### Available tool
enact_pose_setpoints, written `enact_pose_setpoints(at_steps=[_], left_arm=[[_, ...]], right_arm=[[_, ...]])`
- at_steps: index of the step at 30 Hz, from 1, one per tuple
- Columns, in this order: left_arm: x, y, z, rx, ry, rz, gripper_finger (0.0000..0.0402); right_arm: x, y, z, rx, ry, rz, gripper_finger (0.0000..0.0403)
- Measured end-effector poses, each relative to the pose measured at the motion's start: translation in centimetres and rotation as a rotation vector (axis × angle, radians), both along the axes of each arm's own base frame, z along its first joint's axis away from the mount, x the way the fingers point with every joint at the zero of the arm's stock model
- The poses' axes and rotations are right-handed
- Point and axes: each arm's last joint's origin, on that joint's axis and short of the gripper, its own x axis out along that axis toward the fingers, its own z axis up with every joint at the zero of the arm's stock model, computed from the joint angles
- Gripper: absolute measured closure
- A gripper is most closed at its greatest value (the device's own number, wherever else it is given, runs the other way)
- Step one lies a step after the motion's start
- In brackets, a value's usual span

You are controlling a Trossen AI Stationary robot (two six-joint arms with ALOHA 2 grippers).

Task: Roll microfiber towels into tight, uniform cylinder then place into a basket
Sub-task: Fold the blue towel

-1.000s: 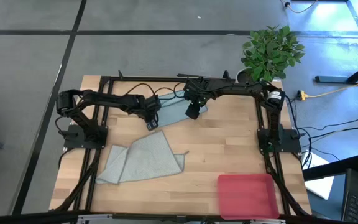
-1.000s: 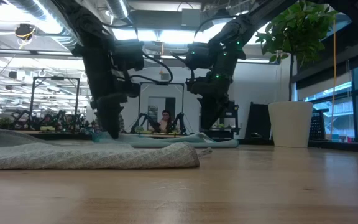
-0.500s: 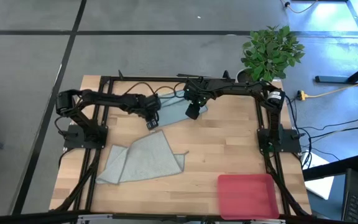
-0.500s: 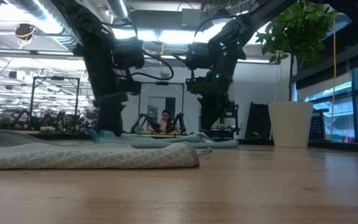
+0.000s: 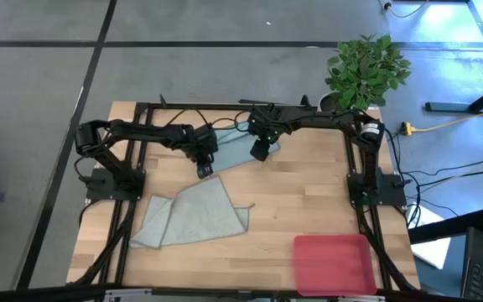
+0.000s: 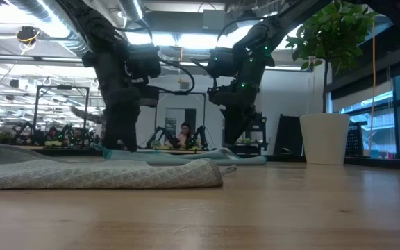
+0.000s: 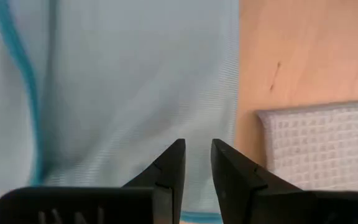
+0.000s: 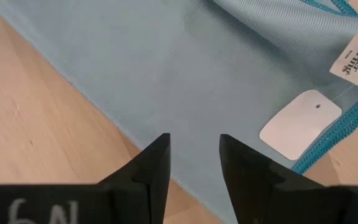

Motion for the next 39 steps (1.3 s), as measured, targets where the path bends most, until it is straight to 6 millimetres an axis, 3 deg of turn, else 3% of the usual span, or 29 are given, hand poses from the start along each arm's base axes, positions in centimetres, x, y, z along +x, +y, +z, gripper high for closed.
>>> enact_pose_setpoints(at_steps=[5,16,23,39], left_arm=[[0.2,1.1,0.5,0.179,-0.014,0.074,0.0332],[0.5,3.0,-1.7,0.209,0.023,0.112,0.0332],[0.5,3.5,-1.5,0.3,0.035,0.142,0.0332],[-1.1,6.7,-1.2,0.444,0.095,0.258,0.0332]], right_arm=[[0.1,0.0,0.0,-0.004,-0.007,0.0,0.0264],[0.2,-0.1,0.1,-0.009,-0.021,0.001,0.0264],[0.2,-0.1,0.1,-0.009,-0.02,0.0,0.0264],[0.2,-0.1,0.1,-0.009,-0.022,-0.001,0.0264]])
